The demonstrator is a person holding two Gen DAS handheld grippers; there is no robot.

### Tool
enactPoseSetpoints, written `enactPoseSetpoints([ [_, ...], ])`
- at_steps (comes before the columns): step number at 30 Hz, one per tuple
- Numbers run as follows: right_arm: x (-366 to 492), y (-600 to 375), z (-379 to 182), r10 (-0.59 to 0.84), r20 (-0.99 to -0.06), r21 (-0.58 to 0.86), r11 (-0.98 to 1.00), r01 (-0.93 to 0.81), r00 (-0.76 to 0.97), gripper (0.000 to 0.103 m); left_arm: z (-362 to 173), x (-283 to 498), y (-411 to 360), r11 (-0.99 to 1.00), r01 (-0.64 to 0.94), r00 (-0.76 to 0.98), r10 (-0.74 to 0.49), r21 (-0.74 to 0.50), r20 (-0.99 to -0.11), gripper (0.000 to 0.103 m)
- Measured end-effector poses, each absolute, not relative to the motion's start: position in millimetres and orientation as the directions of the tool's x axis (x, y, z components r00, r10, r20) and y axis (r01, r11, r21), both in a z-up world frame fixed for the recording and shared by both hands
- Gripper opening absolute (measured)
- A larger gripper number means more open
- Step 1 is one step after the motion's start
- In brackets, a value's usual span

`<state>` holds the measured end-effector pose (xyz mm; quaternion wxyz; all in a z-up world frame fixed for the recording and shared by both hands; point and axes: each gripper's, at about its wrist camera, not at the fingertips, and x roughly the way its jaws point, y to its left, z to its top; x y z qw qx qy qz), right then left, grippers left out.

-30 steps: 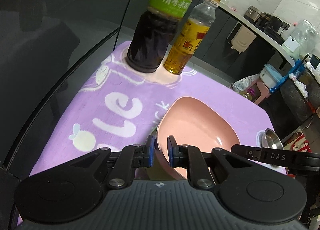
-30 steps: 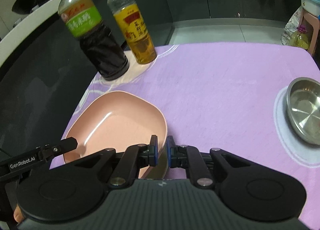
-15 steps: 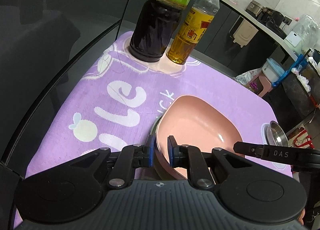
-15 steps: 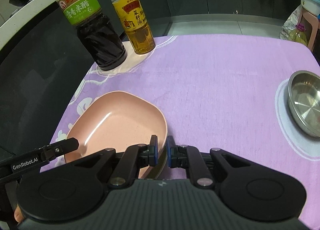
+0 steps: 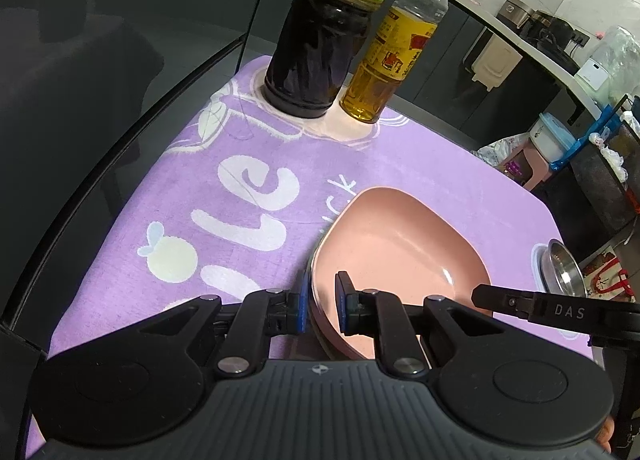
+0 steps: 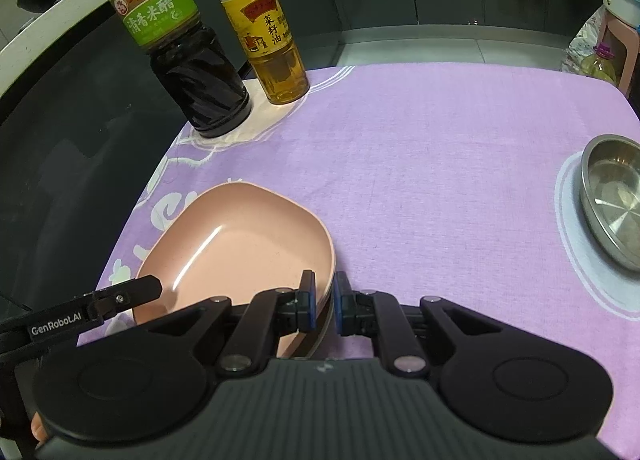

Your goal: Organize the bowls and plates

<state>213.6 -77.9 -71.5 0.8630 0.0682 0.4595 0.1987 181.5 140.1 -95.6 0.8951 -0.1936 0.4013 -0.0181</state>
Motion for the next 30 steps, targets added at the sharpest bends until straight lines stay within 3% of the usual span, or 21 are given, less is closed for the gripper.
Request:
enactPoseSetpoints([
  [16,215.4,-83.2,-72.2,0.428,-0.765,0.335,0.903,-0.27,0.482,0.012,-92.7,180.6,143.2,0.92,-0.105,0.661,-0.22,-0.379,-0.717,0.017],
  [30,203.9,-106.1,-55.4,0.427,-0.734,0.349,0.904,-0.247,0.529,0.012,-58.2,162.2,138.4,0.922,-0.07,0.735,-0.21,-0.38,-0.645,0.022],
])
